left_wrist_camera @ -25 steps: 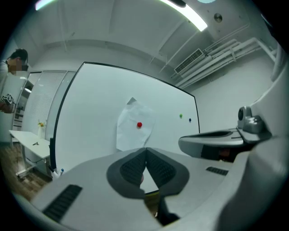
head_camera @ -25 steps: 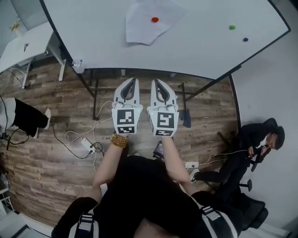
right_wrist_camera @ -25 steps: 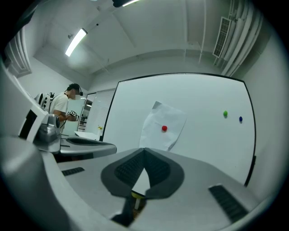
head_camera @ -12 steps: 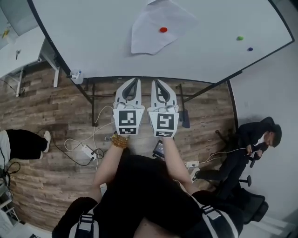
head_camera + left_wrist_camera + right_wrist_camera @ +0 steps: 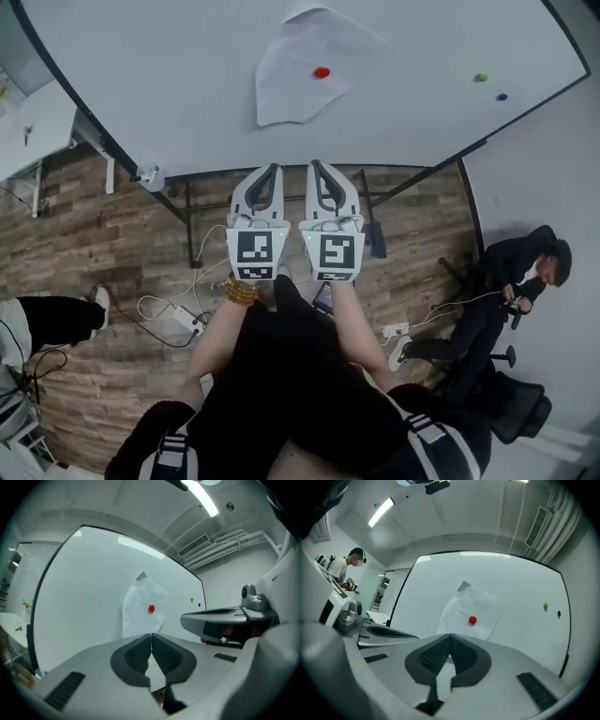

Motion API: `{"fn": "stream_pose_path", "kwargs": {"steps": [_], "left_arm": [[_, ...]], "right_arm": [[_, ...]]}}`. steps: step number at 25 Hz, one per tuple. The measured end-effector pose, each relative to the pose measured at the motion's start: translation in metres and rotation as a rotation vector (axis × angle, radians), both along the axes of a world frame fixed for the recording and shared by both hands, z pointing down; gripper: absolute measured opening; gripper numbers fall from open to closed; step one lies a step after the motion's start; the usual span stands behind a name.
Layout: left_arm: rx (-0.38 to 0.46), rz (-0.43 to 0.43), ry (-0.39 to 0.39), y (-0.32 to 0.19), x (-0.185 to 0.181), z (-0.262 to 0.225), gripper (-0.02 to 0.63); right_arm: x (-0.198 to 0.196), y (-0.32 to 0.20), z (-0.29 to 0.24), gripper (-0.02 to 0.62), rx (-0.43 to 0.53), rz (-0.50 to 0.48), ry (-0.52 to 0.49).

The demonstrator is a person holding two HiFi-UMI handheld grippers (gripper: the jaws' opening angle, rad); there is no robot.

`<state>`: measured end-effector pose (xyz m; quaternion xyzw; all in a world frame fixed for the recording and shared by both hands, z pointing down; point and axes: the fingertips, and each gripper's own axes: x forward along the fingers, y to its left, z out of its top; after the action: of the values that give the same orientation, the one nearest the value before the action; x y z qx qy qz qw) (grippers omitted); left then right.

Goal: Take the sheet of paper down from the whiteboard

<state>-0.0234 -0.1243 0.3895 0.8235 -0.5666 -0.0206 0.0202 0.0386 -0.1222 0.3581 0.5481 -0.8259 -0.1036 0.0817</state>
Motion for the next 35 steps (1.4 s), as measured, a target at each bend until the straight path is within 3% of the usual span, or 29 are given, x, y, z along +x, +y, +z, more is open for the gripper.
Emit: {"fn": "stream_pose_path", "kwargs": {"steps": [11, 29, 35], "left_arm": [[0.023, -0.068, -0.044, -0.036, -0.008, -0.011, 0.012], [0.015, -0.186, -0.120, -0.088, 0.011, -0.013, 0.012], [0.037, -0.190, -0.103, -0.089, 0.006, -0.017, 0.012]], "right_arm": [[-0.006, -0.040, -0.006, 0.000, 0.019, -0.067, -0.026], [0.003, -0.102, -0.005, 0.000, 0.009, -0.211, -0.058], [0.001, -0.112, -0.002, 0.000, 0.011, -0.206, -0.044]]}}
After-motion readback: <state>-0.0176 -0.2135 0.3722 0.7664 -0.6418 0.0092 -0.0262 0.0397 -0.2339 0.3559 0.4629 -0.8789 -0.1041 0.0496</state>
